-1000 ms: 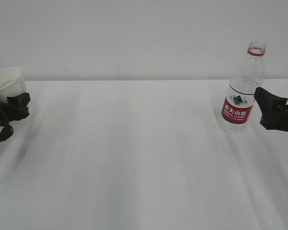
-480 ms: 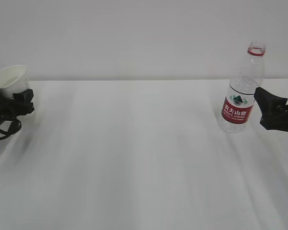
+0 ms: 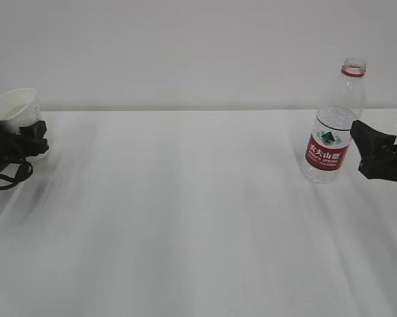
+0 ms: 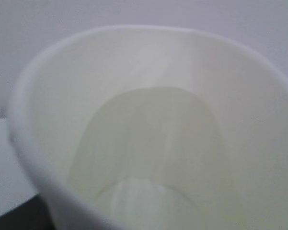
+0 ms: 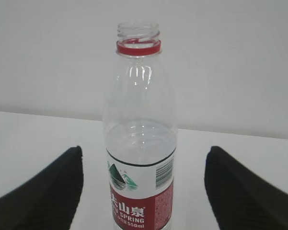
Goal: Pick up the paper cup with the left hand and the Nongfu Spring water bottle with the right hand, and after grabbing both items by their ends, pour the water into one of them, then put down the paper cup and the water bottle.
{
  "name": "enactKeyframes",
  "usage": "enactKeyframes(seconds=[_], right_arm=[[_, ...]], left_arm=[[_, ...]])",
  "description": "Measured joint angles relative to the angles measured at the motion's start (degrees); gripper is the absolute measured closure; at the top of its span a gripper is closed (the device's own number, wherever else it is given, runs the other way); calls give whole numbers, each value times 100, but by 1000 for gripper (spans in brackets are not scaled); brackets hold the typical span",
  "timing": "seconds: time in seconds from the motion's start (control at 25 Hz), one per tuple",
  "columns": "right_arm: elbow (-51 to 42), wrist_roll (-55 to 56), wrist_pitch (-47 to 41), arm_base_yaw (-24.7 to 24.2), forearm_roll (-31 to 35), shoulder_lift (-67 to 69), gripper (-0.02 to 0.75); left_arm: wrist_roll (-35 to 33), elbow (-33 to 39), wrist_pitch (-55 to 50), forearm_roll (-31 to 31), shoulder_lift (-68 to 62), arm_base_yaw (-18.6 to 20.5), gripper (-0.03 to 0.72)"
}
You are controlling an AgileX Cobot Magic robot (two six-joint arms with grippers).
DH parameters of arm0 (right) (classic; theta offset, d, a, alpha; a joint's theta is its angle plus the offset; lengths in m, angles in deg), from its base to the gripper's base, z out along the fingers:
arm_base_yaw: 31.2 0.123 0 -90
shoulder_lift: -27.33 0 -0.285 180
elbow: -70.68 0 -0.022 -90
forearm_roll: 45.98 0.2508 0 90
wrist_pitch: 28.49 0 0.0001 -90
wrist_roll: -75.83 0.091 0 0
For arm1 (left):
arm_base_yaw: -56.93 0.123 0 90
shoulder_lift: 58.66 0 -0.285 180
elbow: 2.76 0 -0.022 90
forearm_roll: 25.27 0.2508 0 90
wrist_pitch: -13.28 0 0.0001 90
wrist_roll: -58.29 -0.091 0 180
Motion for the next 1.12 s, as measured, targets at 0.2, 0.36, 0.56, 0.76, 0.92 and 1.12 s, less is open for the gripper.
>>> enactKeyframes(seconds=[0.2,0.36,0.56,0.76,0.92,1.12], right_arm=[[0,0,0,0,0,0,145],[0,168,0,0,0,0,145],[0,266,0,0,2,0,145],[0,278,0,0,2,0,145],[0,290,0,0,2,0,145],[0,290,0,0,2,0,145]], left_arm=[[0,0,0,-12,-2,0,234],[0,0,0,-39,-2,0,220],[0,0,26,-209,-2,0,76],[-2,-21,164,-232,-2,0,20],[-2,-21,178,-240,-2,0,17],[-68,162,198,-240,-2,0,17]])
